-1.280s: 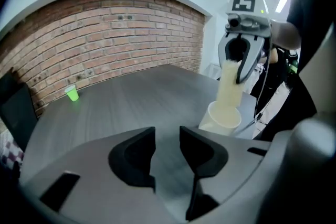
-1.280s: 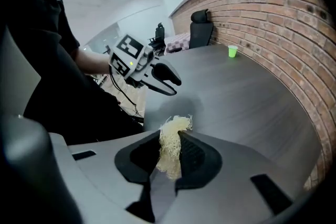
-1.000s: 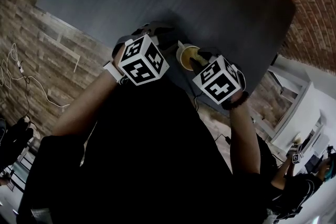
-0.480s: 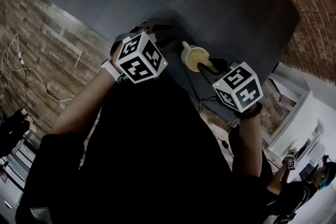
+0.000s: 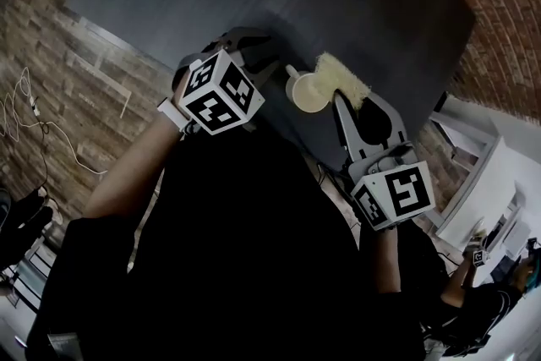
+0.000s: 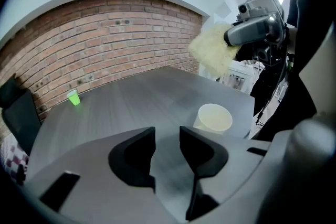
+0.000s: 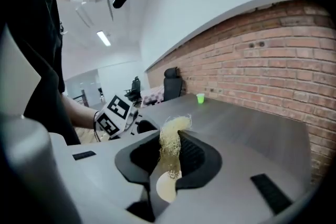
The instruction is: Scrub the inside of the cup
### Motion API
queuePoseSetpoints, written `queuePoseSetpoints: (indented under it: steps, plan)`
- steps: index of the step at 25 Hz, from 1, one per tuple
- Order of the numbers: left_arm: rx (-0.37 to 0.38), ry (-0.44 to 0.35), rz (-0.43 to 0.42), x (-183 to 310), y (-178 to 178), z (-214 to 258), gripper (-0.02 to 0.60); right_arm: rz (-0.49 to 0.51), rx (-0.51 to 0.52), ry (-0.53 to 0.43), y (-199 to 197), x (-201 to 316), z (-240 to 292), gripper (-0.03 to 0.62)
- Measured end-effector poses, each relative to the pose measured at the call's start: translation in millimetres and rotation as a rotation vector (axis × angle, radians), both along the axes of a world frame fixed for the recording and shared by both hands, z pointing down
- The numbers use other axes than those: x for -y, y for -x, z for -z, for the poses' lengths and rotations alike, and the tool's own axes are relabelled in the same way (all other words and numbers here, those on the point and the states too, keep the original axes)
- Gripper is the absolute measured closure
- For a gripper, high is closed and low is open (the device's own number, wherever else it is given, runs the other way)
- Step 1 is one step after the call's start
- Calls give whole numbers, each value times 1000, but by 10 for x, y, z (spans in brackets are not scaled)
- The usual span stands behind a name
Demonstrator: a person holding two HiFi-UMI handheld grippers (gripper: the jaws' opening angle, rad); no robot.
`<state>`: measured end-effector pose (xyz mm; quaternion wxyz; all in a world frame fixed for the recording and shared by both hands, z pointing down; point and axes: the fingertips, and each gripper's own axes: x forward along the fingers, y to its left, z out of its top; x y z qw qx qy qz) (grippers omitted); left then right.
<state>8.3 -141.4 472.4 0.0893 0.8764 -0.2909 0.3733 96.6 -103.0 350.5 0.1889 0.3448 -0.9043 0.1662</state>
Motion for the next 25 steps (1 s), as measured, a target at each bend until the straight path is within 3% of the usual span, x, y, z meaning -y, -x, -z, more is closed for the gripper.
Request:
queuePoseSetpoints:
  steps: [3, 6, 25]
  plan:
    - [-4, 1, -36, -89, -137, 16, 426, -101, 44, -44, -122, 22, 130, 511]
    - [-7, 0, -70, -167, -249, 18, 427, -141, 53, -49, -270, 21, 166, 511]
    - [-2, 33, -86, -291, -289, -113, 426, -169, 56, -22, -401, 40, 39, 511]
